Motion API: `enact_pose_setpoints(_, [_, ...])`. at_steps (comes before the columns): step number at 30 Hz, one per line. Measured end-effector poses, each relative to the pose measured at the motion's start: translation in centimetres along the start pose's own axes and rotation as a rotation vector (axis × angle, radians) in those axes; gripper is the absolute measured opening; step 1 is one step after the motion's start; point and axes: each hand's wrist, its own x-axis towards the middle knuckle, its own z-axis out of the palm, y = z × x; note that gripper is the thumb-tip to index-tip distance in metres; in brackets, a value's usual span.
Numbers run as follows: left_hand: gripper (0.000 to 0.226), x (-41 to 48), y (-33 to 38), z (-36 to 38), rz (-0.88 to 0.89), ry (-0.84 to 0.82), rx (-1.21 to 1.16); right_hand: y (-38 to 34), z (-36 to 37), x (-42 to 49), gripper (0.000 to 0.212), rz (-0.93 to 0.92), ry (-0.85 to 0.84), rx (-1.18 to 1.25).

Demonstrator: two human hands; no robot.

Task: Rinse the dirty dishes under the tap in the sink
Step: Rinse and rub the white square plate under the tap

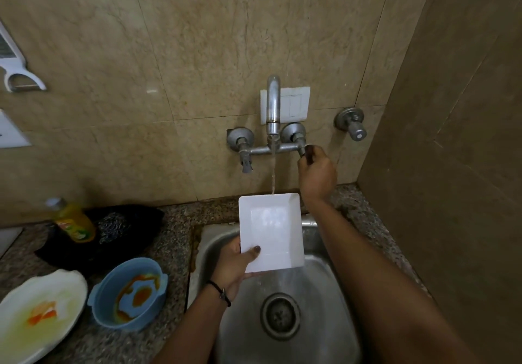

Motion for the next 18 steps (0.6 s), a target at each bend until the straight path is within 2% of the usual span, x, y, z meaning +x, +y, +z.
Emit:
enact_pose_setpoints(3, [0.026,-0.5,0.0,0.0,-0.002,-0.003,-0.017,1.0,-0.9,-0.1,0.028,-0.034,-0.101,-0.043])
enact_pose_setpoints(7, [0.029,-1.3,-0.1,0.1,0.02,0.011,-0.025,2.0,-2.6,-2.8,0.03,0.053,-0.371,0.144])
enact_pose_setpoints(9, [0.029,-1.7,-0.3,0.0,0.024,0.037,-0.03,2.7,-3.7,-5.0,0.04,0.078,-0.499,0.231])
enact_pose_setpoints(11, [0.031,-1.8,-0.7,-0.1,0.025,0.066,-0.019,3.2,-4.7,-7.1,0.038,0.097,-0.603,0.263])
enact_pose_setpoints(15, [0.034,-2.5,-1.8,-0.1,0.034,0.106,-0.026,3.6,-6.5,-9.8,0.039,0.037,-0.526,0.059])
enact_pose_setpoints(18, [0.033,-3.3,-2.6,0.3,0.019,0.097,-0.053,3.3,-6.9,-10.7,0.048,0.25,-0.735,0.015])
